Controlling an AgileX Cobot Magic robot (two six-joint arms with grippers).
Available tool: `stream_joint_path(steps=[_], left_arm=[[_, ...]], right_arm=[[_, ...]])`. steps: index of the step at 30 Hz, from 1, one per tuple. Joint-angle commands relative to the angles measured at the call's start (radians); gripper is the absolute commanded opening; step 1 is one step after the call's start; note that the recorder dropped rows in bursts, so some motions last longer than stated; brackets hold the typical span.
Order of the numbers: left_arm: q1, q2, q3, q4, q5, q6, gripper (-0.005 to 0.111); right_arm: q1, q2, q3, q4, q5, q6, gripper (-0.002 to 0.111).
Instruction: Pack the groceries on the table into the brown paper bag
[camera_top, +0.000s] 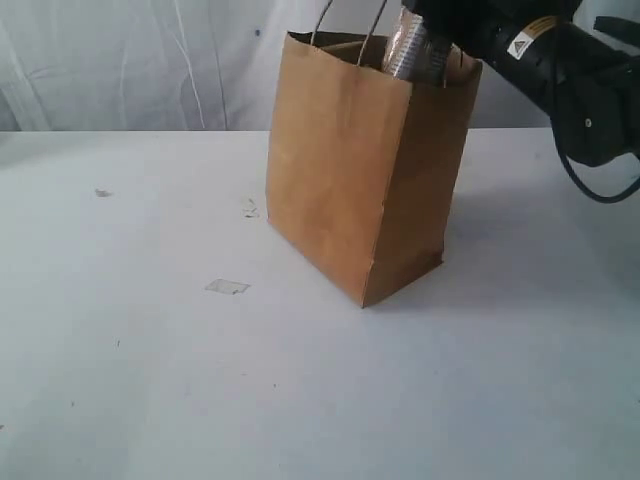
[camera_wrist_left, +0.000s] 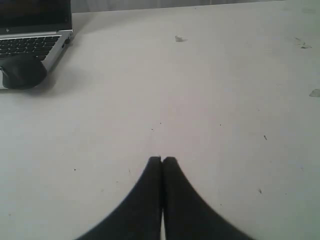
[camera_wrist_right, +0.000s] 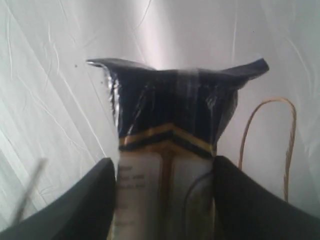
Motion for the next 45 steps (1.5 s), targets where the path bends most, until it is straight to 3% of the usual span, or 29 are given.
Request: stream_joint_path(steps=[1, 16, 24, 29, 33, 38, 41, 45], left_arm=[[0.000, -0.004, 0.005, -0.006, -0.004, 0.000, 0.000], [0.000, -0.004, 0.005, -0.006, -0.004, 0.000, 0.000], [0.000, -0.004, 0.005, -0.006, -0.004, 0.000, 0.000], [0.000, -0.004, 0.005, -0.006, -0.004, 0.000, 0.000], [0.000, -0.004, 0.005, -0.006, -0.004, 0.000, 0.000], [0.000, -0.004, 0.005, -0.006, -0.004, 0.000, 0.000], [0.000, -0.004, 0.005, -0.006, -0.004, 0.000, 0.000], [0.000, -0.004, 0.005, -0.006, -0.004, 0.000, 0.000]], right_arm=[[-0.006, -0.008, -0.007, -0.004, 0.099, -0.014, 0.055], [-0.006, -0.008, -0.007, -0.004, 0.129, -0.014, 0.054], [-0.006, -0.059, -0.007, -0.006, 0.032, -0.014, 0.054], [-0.006, -0.133, -0.007, -0.006, 0.162, -0.018, 0.054], [-0.006, -0.220, -0.007, -0.006, 0.405, -0.082, 0.036], [-0.008, -0.314, -0.007, -0.006, 0.697, -0.453, 0.000], [-0.036, -0.355, -0.006, -0.006, 0.863, -0.534, 0.000], [-0.124, -0.403, 0.024, -0.006, 0.890, -0.410, 0.000]])
